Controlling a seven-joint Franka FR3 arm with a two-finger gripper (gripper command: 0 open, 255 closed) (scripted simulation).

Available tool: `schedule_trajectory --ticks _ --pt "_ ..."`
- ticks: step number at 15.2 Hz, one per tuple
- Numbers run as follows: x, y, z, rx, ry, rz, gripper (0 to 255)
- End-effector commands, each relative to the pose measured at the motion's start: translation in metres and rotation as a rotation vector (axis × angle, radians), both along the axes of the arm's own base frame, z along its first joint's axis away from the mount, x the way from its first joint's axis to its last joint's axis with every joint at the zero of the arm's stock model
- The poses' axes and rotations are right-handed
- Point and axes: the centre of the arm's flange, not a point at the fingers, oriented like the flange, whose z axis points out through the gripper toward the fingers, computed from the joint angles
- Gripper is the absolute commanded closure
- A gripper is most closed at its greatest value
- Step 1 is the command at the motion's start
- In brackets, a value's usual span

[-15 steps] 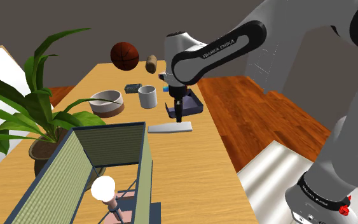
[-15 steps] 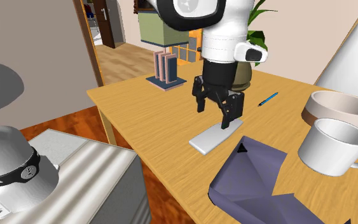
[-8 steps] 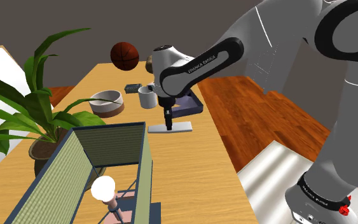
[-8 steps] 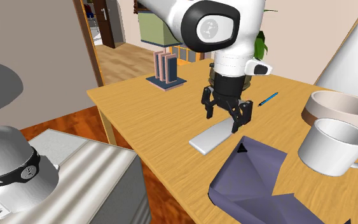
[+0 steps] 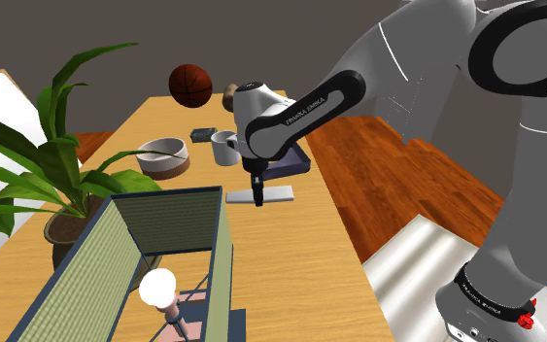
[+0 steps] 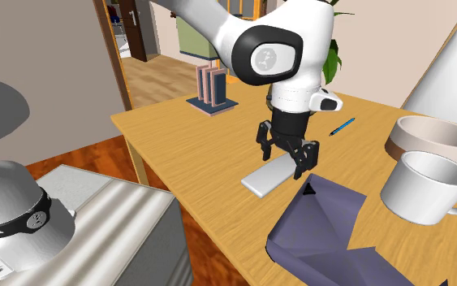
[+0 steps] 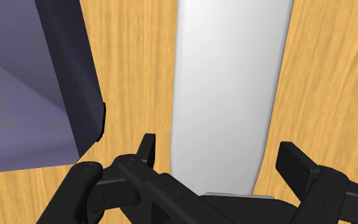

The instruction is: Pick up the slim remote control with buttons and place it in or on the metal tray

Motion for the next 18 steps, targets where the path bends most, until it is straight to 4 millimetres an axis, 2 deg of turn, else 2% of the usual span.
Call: schedule_trajectory --ticks 1,4,5,14,18 --pt "0.0 0.0 -0.001 0.0 0.0 0.0 0" --pt "0.0 0.0 0.0 0.0 0.0 0.0 0" --pt "0.0 0.0 0.0 0.0 0.0 0.0 255" --pt "0.0 0.0 -0.001 0.0 0.0 0.0 255" --pt "0.0 0.0 0.021 0.0 0.0 0.0 255"
